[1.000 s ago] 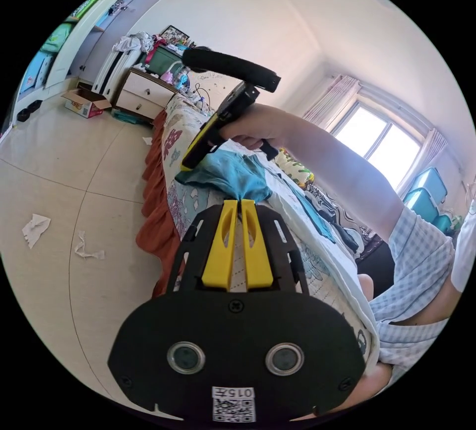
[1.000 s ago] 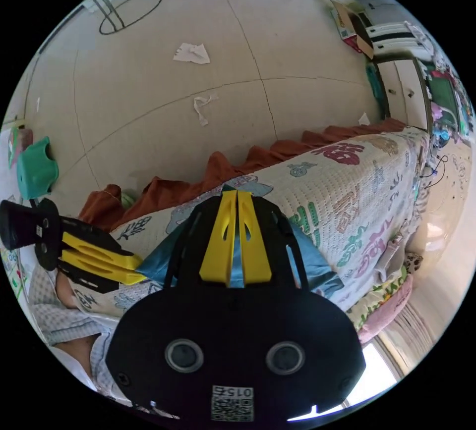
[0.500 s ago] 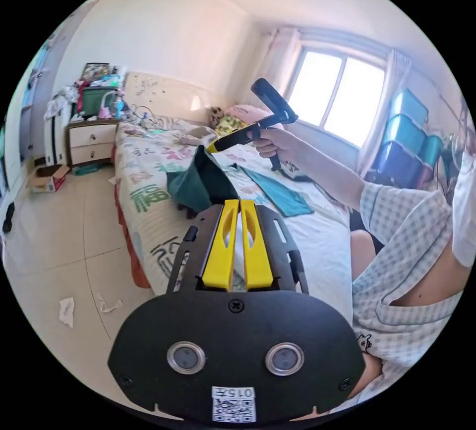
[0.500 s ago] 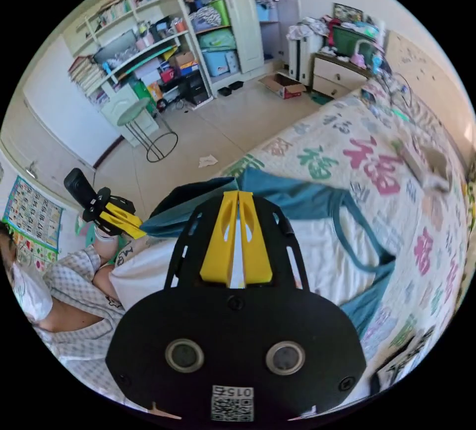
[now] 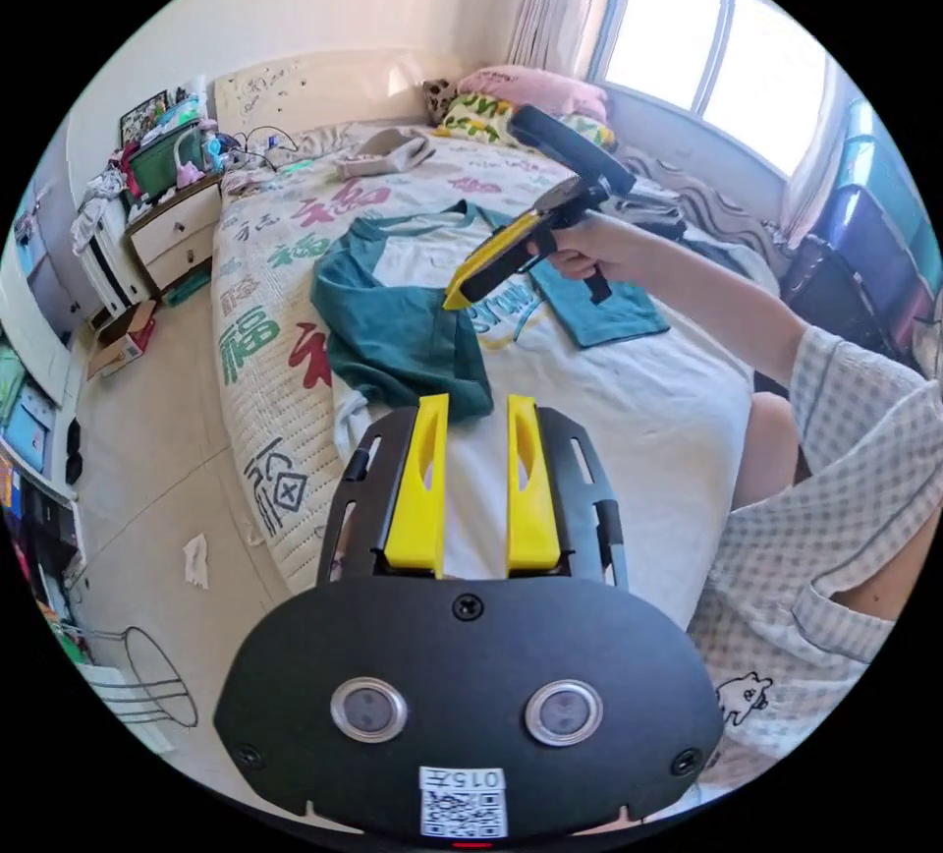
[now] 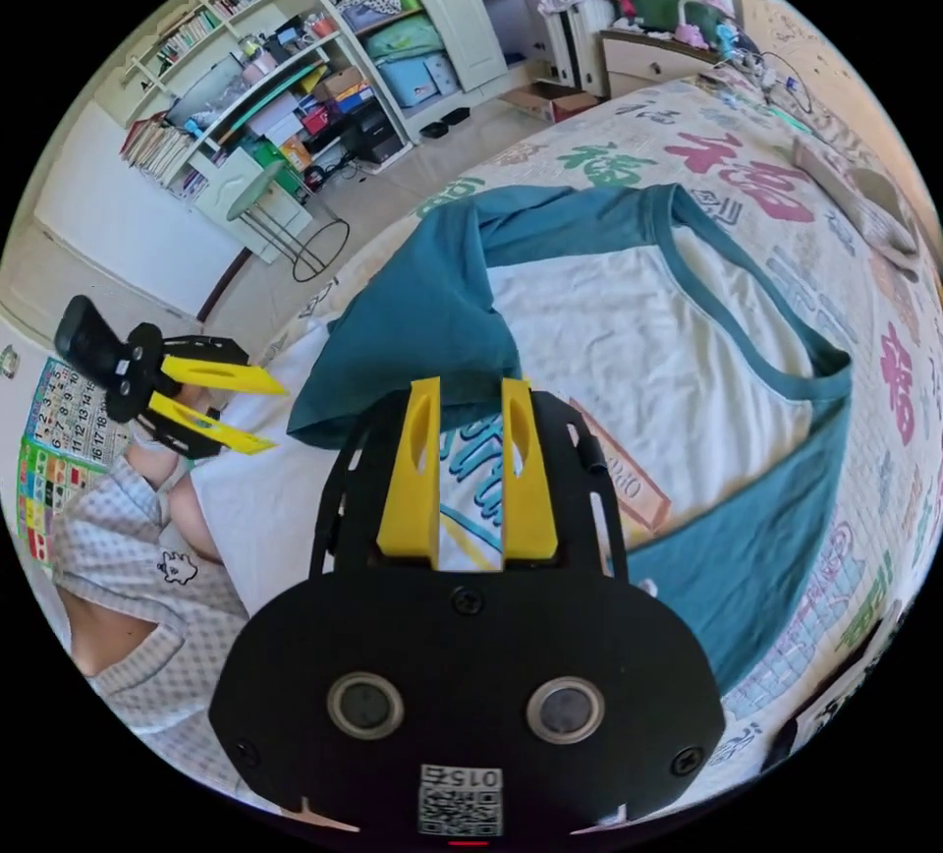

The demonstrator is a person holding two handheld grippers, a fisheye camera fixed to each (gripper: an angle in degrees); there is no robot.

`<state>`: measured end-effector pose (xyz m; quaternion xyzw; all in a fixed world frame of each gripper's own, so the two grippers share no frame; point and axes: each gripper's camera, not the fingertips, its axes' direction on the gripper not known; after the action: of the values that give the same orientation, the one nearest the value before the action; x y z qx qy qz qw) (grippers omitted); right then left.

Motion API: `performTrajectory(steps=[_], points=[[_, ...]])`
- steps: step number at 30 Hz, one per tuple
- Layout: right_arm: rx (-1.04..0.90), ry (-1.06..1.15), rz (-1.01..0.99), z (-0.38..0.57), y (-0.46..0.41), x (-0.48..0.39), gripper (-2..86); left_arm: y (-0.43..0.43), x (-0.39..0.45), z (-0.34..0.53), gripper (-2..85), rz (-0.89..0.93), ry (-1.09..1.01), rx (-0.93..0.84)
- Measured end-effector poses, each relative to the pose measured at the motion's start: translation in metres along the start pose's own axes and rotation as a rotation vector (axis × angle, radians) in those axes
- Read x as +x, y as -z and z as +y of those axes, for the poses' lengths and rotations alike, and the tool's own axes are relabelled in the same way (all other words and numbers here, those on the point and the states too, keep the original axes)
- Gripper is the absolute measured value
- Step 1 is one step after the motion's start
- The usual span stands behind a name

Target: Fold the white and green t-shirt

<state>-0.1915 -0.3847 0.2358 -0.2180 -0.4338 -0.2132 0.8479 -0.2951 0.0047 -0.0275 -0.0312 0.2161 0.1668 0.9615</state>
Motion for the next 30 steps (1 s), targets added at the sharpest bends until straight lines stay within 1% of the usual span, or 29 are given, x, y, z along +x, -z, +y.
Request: performTrajectory(steps=[1,2,4,6,9,11,14,15,17,19,21,24,26,28,29,30], points=[[0.013,-0.001,0.013,0.002,0.004,0.001,5.2,-0.007,0.002,-0.004,7.0,-0.028,0.0,-0.024],[0.036,-0.009,0.004,0.008,0.014,0.004,1.1,-0.019,0.006,-0.009,5.5,-0.063,0.003,-0.048],[0.088,-0.012,-0.028,0.024,0.037,0.01,0.1,-0.023,0.009,-0.012,2.9,-0.058,0.023,-0.035],[0.177,-0.024,-0.067,0.055,0.075,0.021,-0.4,-0.011,0.022,-0.011,1.7,-0.052,0.018,0.024],[0.258,-0.042,-0.106,0.095,0.113,0.033,-0.6,0.0,0.047,-0.015,1.2,-0.057,-0.05,0.077],[0.228,-0.048,-0.086,0.113,0.121,0.038,-0.5,-0.007,0.062,-0.02,1.5,-0.031,-0.1,0.068],[0.066,-0.064,-0.051,0.128,0.112,0.048,0.6,-0.037,0.074,-0.026,2.8,-0.015,-0.123,-0.014],[0.004,-0.06,-0.05,0.132,0.11,0.052,1.6,-0.048,0.073,-0.025,3.6,0.036,-0.116,-0.039],[-0.003,-0.048,-0.031,0.138,0.118,0.053,3.8,-0.051,0.071,-0.021,5.0,0.11,-0.125,-0.072],[0.047,-0.041,-0.015,0.139,0.134,0.054,5.9,-0.037,0.064,-0.015,5.9,0.094,-0.11,-0.033],[0.128,-0.025,-0.032,0.127,0.152,0.056,7.6,-0.012,0.045,-0.006,6.2,0.034,-0.035,0.082],[0.156,-0.037,-0.015,0.096,0.153,0.059,8.5,-0.011,0.023,-0.007,6.5,-0.036,0.048,0.126],[0.121,-0.057,0.013,0.078,0.143,0.061,8.6,-0.024,0.015,-0.01,6.3,-0.041,0.081,0.126],[0.039,-0.072,0.052,0.065,0.128,0.062,7.9,-0.039,0.014,-0.014,5.4,-0.053,0.074,0.096],[-0.013,-0.091,0.103,0.061,0.12,0.064,6.8,-0.049,0.013,-0.015,4.4,-0.075,0.067,0.044],[-0.007,-0.073,0.135,0.064,0.121,0.063,4.4,-0.057,0.012,-0.015,3.5,-0.09,0.067,-0.004]])
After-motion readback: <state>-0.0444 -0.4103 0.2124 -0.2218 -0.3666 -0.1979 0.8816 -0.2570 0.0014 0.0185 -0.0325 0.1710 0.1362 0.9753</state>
